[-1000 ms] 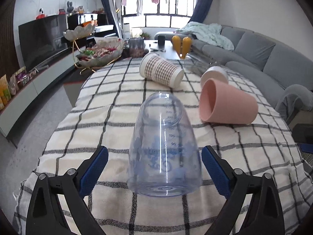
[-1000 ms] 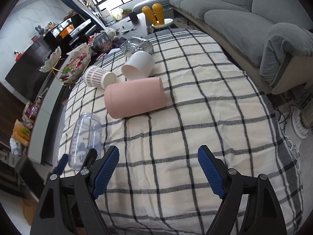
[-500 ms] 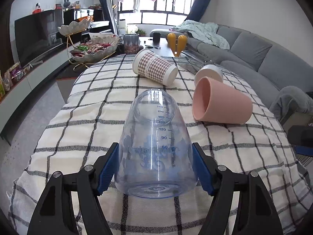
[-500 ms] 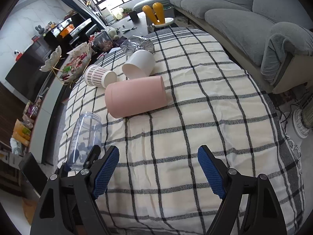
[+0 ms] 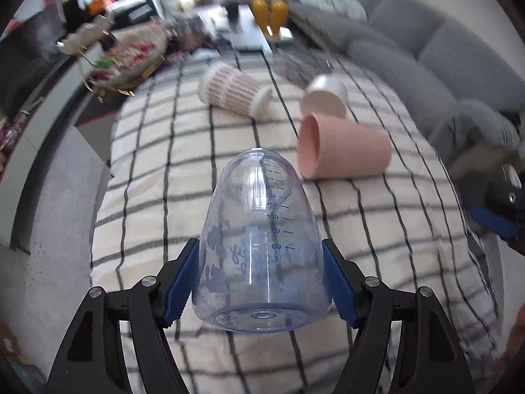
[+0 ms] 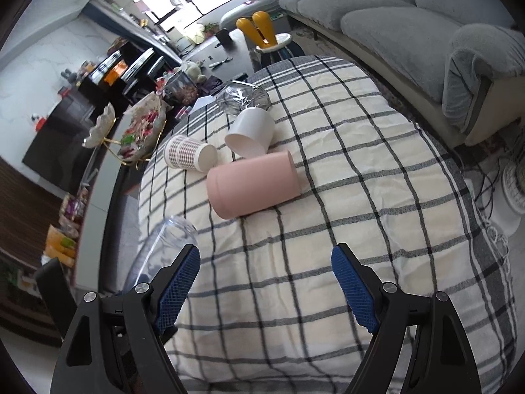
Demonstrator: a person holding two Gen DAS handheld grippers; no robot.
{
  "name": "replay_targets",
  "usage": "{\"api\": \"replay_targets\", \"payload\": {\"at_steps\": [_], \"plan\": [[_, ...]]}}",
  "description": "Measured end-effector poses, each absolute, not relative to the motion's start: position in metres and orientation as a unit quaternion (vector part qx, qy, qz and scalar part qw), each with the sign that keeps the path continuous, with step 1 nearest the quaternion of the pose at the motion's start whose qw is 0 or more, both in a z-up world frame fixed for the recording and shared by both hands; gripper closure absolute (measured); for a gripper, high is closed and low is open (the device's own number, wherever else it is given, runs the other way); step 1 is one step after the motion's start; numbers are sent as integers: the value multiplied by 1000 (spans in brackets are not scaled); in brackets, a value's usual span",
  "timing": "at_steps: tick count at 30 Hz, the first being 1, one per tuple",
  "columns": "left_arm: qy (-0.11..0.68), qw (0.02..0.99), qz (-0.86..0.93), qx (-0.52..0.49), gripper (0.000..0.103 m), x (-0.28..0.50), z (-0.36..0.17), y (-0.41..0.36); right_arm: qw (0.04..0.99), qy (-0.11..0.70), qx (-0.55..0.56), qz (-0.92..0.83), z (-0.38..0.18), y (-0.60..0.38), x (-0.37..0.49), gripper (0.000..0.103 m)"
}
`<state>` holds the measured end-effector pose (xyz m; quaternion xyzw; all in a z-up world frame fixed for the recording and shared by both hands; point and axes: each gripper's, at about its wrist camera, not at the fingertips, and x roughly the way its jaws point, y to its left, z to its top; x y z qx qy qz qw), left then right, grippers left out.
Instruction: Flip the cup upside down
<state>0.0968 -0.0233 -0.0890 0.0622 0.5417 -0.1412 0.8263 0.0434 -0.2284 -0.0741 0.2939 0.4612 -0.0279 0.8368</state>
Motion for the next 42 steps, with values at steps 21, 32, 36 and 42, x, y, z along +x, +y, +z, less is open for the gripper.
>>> {"api": "replay_targets", "payload": {"at_steps": [21,32,36,42], "plan": [[778,596,-137,144,31,182,-111,-81,753,483,447,-4,-95,-271,104,20],[779,589,-124,178,28,203,-123,-98,744,485,460,-16,-101,-293,121,20],[764,607,-130,176,26,200,-116,-98,746,487,454,-17,-100,-292,118,20],[731,651,-132,155,22,188,-93,-86,762,484,430,-17,-86,-285,108,20]]}}
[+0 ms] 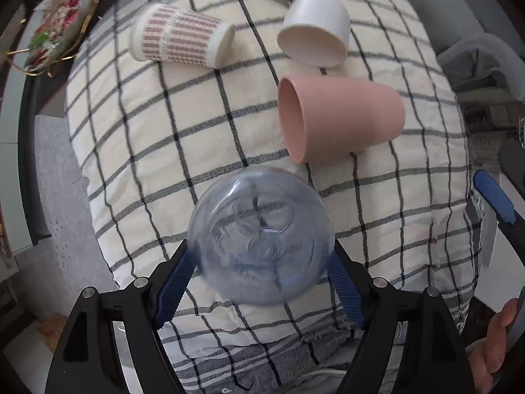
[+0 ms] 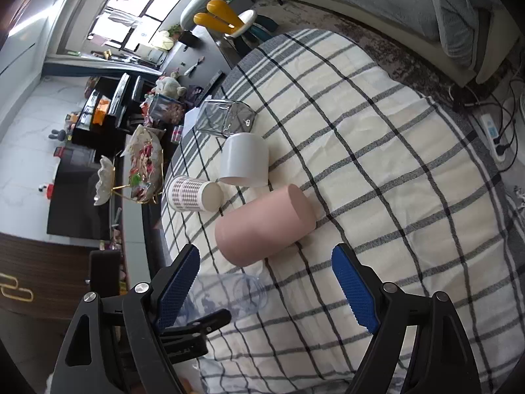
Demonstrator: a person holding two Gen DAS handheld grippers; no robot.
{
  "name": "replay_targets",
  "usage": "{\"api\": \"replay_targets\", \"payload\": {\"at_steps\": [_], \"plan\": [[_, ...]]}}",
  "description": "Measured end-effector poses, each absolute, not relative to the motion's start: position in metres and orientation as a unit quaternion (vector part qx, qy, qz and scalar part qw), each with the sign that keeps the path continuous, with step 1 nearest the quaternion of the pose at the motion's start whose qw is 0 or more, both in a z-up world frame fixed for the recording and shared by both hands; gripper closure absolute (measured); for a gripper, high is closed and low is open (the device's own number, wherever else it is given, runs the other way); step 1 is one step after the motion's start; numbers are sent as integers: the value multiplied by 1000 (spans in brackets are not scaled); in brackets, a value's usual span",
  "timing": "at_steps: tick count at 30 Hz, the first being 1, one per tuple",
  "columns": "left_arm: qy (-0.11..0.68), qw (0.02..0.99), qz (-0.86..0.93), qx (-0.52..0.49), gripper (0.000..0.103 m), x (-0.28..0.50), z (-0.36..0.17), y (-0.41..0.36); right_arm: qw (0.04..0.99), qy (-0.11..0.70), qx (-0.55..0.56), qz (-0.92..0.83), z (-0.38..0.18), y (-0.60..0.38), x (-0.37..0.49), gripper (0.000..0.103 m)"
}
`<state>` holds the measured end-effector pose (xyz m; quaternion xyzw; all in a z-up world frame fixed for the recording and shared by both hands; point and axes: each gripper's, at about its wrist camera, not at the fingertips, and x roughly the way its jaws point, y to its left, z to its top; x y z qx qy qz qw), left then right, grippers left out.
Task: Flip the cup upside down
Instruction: 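Lower the bottle upside down onto the tablecloth and open the left gripper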
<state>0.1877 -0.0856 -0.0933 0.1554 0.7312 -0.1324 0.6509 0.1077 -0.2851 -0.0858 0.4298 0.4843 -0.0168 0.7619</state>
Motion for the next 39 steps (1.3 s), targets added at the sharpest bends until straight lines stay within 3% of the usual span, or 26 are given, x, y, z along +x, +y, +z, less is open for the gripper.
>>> {"api": "replay_targets", "payload": {"at_steps": [14,24,33,39], "plan": [[589,798,-109,67,12,118,-38,-31,835,467,289,-27,-41,-246,67,20],[517,853,-74,0,12,86,-27,7,890,421,172,-39,-12,-202,41,20],[436,899,-46,0,7,50,-9,17,924,361,108,-69,3,-183,17,19],[341,939,-25,20,0,22,14,15,941,319,87,-77,10,-178,3,17]]}}
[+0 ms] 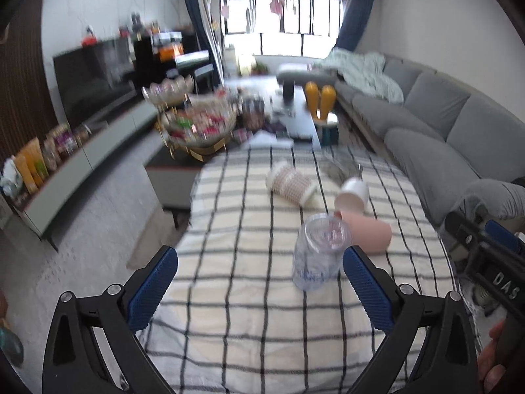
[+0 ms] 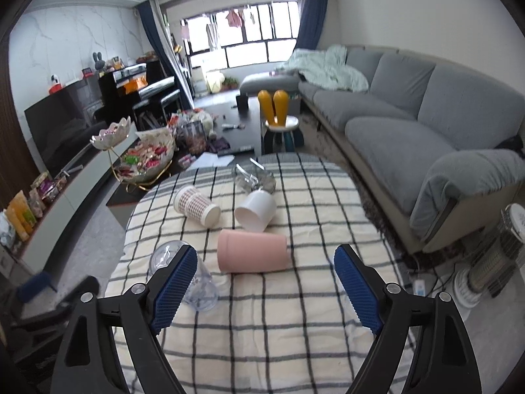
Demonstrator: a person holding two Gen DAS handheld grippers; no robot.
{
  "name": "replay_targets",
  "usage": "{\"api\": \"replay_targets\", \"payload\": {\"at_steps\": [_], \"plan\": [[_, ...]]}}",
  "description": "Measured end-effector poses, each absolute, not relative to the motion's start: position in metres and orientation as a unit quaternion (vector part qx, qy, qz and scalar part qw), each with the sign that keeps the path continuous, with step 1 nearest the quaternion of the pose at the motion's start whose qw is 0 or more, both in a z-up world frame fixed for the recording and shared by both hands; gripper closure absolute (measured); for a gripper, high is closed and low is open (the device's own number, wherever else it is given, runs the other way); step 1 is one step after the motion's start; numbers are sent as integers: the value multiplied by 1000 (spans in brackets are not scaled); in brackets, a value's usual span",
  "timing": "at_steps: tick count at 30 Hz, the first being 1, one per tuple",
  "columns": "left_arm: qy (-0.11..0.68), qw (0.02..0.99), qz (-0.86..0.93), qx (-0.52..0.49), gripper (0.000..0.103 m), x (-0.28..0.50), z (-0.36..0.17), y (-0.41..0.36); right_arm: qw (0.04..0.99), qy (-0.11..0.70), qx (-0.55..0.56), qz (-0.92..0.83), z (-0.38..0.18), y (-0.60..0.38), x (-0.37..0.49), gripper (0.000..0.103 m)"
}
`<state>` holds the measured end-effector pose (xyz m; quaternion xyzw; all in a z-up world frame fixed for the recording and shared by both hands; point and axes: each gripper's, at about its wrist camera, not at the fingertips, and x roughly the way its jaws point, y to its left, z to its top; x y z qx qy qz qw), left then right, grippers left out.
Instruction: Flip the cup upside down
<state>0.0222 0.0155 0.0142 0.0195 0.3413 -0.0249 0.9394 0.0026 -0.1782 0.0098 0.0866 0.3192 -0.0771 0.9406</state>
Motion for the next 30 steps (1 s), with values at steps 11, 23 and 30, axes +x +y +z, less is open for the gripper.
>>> {"api": "replay_targets", "payload": {"at_steps": [11,23,30], "plan": [[277,960,-14,34,0,6,27,10,956,263,78,-99,18,-179,-21,9],[271,962,8,38,0,-2,26,12,961,245,60,-115,23,-174,-31,2],[277,960,14,41,0,-3,21,14,967,220,22,-125,29,-163,-40,1]]}}
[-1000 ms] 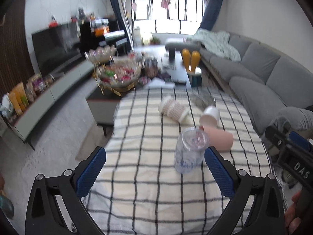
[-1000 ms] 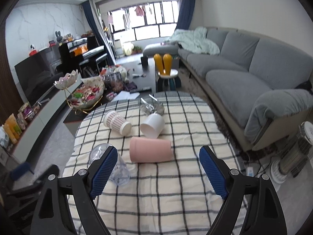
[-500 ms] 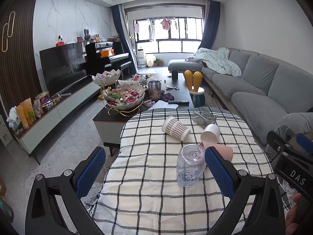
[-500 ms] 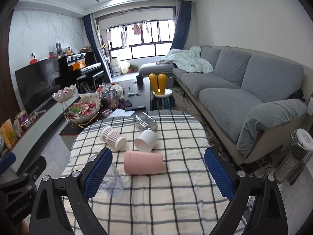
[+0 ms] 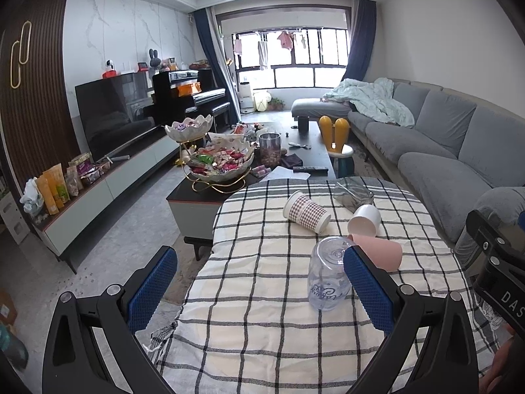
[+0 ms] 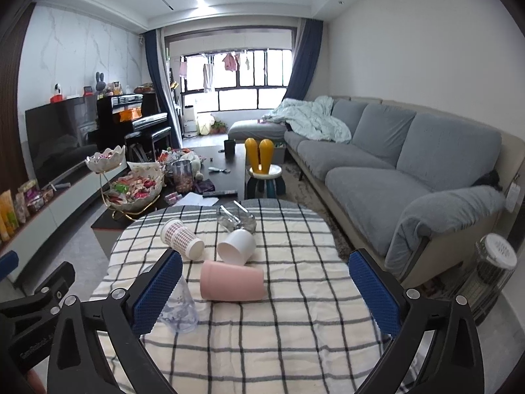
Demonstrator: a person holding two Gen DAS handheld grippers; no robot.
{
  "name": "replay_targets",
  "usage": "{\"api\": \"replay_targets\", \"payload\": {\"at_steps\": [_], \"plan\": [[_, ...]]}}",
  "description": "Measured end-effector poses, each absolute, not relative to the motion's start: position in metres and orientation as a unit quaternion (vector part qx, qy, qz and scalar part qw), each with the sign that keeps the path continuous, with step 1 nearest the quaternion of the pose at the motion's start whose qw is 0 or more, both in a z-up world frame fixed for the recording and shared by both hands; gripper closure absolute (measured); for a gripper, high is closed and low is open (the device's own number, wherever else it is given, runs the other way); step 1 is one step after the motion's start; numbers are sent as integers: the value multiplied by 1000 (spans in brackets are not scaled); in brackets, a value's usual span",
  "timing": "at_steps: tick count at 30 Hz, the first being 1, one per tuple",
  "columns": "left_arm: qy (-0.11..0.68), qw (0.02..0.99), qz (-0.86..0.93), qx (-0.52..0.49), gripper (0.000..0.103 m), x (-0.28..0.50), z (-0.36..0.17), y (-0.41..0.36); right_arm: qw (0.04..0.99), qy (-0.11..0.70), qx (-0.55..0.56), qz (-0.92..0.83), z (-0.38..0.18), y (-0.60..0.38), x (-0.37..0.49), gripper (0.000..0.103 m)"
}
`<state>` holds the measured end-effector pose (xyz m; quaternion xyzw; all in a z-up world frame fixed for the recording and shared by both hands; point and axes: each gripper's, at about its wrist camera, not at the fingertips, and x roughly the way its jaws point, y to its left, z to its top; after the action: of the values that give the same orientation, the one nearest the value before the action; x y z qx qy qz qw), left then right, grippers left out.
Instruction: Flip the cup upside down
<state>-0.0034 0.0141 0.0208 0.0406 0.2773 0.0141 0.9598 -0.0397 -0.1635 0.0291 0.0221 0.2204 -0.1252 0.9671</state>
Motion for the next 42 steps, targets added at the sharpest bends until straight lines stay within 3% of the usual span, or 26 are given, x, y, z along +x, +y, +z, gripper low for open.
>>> {"api": "replay_targets", "payload": {"at_steps": [42], "plan": [[275,961,10,36,0,-6,20,12,968,217,19,-125,36,-165,-44,1]]}}
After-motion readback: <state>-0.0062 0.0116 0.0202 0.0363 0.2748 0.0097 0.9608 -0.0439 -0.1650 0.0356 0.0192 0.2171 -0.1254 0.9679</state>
